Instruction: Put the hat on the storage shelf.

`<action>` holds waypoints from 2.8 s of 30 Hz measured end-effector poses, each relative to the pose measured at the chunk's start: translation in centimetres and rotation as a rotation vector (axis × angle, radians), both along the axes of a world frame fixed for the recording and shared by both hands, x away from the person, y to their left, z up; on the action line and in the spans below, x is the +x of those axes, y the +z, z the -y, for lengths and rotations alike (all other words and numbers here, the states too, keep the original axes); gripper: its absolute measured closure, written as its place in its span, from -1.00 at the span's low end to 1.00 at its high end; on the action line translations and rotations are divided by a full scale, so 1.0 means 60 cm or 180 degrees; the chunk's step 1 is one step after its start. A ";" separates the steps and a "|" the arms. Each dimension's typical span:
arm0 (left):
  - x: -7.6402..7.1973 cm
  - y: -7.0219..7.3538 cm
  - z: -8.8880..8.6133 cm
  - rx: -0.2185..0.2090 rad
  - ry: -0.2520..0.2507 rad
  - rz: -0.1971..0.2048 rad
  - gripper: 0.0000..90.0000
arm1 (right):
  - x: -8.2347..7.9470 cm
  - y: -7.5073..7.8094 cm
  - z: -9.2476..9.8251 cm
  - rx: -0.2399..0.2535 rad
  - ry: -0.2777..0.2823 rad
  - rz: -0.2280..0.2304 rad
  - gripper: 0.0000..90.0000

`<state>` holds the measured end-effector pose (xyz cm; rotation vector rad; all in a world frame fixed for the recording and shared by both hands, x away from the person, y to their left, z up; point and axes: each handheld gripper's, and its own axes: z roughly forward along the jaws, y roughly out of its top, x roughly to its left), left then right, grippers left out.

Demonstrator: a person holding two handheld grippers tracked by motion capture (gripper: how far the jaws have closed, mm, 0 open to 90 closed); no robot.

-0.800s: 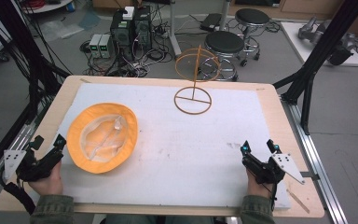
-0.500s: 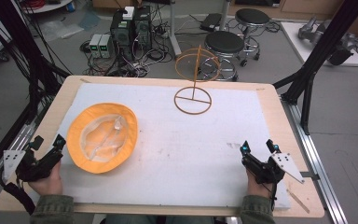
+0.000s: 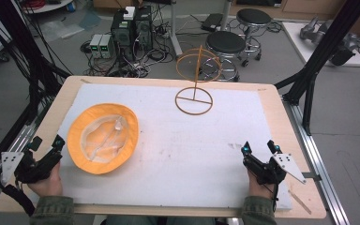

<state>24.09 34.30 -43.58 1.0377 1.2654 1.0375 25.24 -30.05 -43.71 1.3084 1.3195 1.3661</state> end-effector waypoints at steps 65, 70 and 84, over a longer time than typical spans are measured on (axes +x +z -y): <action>0.098 0.099 0.029 0.0140 -0.0838 -0.0827 -0.50 | -0.002 0.013 -0.016 -0.0118 0.0162 0.0177 -0.75; 0.109 0.092 0.031 0.0121 -0.0977 -0.1032 -0.50 | -0.002 0.013 -0.016 -0.0135 0.0167 0.0173 -0.75; 0.117 0.086 0.036 0.0122 -0.1084 -0.1249 -0.46 | 0.000 0.012 -0.017 -0.0224 0.0162 0.0098 -0.75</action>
